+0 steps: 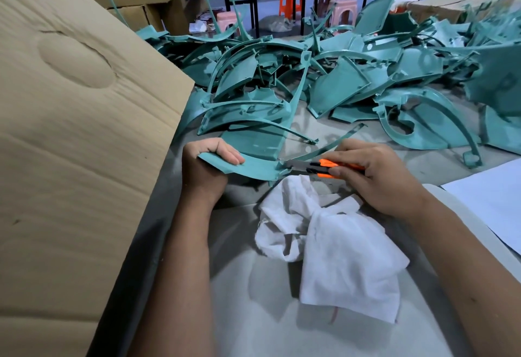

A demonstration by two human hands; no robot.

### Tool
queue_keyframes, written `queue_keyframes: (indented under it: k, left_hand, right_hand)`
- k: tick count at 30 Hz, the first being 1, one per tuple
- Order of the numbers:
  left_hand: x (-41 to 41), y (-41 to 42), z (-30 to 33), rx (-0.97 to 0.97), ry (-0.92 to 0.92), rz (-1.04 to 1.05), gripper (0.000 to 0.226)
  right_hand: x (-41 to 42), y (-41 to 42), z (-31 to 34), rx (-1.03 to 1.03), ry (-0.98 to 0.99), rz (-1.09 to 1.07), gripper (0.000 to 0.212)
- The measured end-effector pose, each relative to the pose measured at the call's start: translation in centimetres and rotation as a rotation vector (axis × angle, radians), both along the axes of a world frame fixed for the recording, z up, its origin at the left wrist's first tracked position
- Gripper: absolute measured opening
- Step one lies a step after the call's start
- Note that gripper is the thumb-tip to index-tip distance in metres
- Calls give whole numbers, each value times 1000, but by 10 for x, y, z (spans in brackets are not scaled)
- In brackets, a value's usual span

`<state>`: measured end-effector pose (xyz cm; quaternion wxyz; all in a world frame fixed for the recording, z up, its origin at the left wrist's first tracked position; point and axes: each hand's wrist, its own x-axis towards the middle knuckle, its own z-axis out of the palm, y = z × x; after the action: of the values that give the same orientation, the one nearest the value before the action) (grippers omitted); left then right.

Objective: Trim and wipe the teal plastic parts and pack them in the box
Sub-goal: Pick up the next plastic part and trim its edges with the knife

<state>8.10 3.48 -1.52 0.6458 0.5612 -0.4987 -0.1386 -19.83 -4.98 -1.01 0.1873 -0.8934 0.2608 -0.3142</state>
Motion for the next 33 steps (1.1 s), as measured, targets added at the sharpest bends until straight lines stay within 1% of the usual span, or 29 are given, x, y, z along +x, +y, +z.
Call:
queue_keyframes:
  k: [2,4,8,13,15,17,19,22,23,25,26,27,28,30,31,32,33]
  left_hand:
    - [-2,0,0,0,-6,80,39]
    - [-6,-3,0,11,30,173,46]
    - [-8,-11,-2,80,129,339,49]
    - [-9,-13,-5,87,185,388,49]
    - [-14,-12,-3,40,192,383,45]
    - [-20,-9,0,-61,163,334,43]
    - [-23,-6,2,-172,104,265,42]
    - [-26,-4,6,-283,41,190,30]
    - [-28,-4,7,-297,32,183,28]
    - [-29,-3,8,-330,12,212,25]
    - [-29,-3,8,-354,-9,237,23]
    - [-28,-3,8,-376,-44,261,22]
    - [-26,-3,8,-390,-92,278,22]
    - [-25,-4,6,-382,-196,300,25]
    - [-25,-4,5,-366,-229,309,28]
    - [-25,-4,4,-350,-241,316,30]
    - [-24,-4,4,-339,-242,319,31]
  right_hand:
    - [1,0,-2,11,-75,-67,22]
    - [4,2,-1,-26,-150,-169,22]
    - [21,16,-1,-160,-134,-283,20]
    - [33,26,0,-200,-143,-296,20]
    - [34,26,-2,-183,-129,-290,19]
    - [35,25,-5,-189,-140,-309,19]
    - [35,25,-3,-248,-243,-362,22]
    - [31,26,5,-342,-466,-427,24]
    - [31,27,6,-335,-544,-402,23]
    - [31,33,8,-209,-682,-304,15]
    - [32,35,9,-159,-705,-281,11]
    - [32,35,9,-142,-660,-292,10]
    - [32,33,7,-157,-529,-332,11]
    - [32,25,-2,-162,-166,-411,16]
    - [32,22,-5,-150,-37,-430,18]
    - [32,20,-7,-141,33,-438,17]
    - [32,19,-9,-138,65,-442,16]
